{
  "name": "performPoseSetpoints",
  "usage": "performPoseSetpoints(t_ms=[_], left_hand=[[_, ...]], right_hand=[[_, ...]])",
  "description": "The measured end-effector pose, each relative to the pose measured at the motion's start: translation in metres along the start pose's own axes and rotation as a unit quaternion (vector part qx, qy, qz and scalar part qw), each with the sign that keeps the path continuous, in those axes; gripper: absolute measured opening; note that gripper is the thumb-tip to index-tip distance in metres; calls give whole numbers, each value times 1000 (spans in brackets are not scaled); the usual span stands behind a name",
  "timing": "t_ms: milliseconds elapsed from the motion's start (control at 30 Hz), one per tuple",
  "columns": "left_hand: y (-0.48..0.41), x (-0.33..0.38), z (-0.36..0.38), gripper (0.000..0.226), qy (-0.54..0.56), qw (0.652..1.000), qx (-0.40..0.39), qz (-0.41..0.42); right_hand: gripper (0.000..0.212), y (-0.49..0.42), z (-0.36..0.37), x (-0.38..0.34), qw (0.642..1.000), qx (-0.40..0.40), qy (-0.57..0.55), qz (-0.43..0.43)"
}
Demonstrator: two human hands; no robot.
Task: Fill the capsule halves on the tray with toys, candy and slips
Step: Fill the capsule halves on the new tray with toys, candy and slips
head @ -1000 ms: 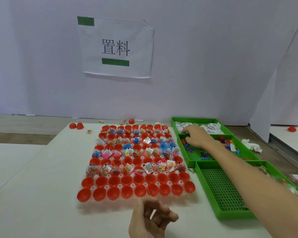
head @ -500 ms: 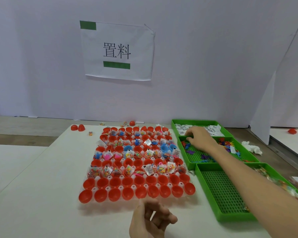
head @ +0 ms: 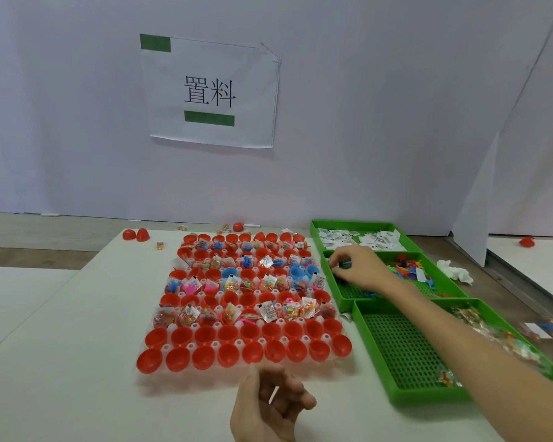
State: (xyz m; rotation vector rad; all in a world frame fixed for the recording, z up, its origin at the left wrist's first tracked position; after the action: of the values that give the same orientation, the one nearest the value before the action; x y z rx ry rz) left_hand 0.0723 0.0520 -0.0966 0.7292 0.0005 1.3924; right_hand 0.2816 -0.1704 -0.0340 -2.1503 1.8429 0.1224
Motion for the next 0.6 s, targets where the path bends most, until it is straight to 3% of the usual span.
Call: performPoseSetpoints(t_ms=[133,267,433,533,600], left_hand=[[1,1,1,37,2,1000,-2,2],[1,1,1,38,-1,1000,0,10],[-1,0,0,41,8,1000,-3,22],[-1,-1,0,41,18,999,-2,32],[-1,-1,-1,39,21,999,-2,45]], right_hand=[[23,10,-5,2,999,14,43,10],[21,23,-13,9,997,30,63,28],[9,36,-32,27,990,116,-22,77],[14,45,-43,33,975,152,-131,95],[15,47,-43,29,976,147,-128,95]])
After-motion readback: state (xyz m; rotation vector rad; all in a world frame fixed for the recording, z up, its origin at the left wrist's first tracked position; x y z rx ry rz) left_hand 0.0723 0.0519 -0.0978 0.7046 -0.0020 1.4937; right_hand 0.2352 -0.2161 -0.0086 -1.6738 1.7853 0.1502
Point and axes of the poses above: each hand's wrist, its own y-axis away from the middle knuckle, its own z-axis out of the palm, x = y × z, the point moved 8 cm from there along -y, towards the middle knuckle, and after that the axes turned 13 degrees about y, right-handed, at the moved point
